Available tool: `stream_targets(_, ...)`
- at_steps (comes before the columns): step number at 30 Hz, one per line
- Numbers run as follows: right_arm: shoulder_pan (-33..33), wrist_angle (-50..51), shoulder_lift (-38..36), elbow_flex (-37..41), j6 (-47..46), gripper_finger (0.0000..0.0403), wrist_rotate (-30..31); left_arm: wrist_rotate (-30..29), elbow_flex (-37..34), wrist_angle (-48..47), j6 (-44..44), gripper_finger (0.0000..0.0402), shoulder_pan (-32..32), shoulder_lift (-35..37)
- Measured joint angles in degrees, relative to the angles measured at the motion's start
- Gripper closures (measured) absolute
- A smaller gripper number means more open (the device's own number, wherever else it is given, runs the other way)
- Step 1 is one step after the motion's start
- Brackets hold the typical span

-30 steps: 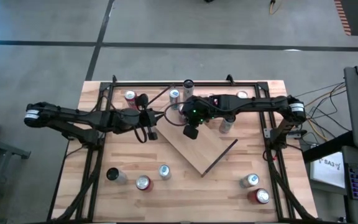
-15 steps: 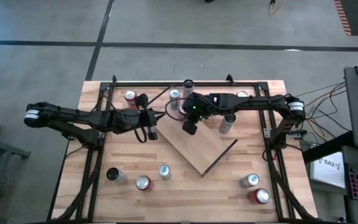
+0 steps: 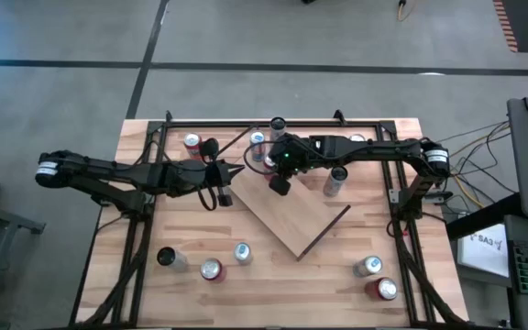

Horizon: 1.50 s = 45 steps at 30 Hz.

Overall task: Place canned beverage on shelf
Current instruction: Adjust the orange soda can, then put the right pink soda can on the shelf

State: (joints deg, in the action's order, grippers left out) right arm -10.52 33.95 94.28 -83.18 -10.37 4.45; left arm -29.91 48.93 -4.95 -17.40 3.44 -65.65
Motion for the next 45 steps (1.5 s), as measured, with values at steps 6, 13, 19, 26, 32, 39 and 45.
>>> stream_targets(6, -0.02, -0.02, 0.0, 0.0, 0.55, 0.039, 2.07, -0.04, 0.0, 0.0, -0.07, 0.0402, 0.0, 0.0)
stream_targets(13, 0.0, 0.0, 0.0, 0.0, -0.13, 0.039, 1.11, -0.07, 0.0, 0.0, -0.08, 0.0402, 0.0, 0.0)
stream_targets(19, -0.13, -0.05, 0.81, 0.0, -0.21, 0.039, 1.63, -0.11, 0.0, 0.0, -0.08, 0.0402, 0.0, 0.0)
stream_targets(26, -0.39, -0.44, 1.53, 0.0, -0.06, 0.039, 2.75, -0.15, 0.0, 0.0, -0.07, 0.0402, 0.0, 0.0)
stream_targets(32, -0.55, -0.55, 1.53, 0.0, -0.02, 0.039, 3.71, -0.15, 0.0, 0.0, -0.09, 0.0402, 0.0, 0.0)
stream_targets(39, -0.35, -0.61, 1.06, 0.0, -0.09, 0.039, 2.94, -0.15, 0.0, 0.0, -0.09, 0.0402, 0.0, 0.0)
stream_targets(45, 0.43, -0.36, -0.06, 0.0, -0.14, 0.039, 2.13, -0.15, 0.0, 0.0, -0.07, 0.0402, 0.0, 0.0)
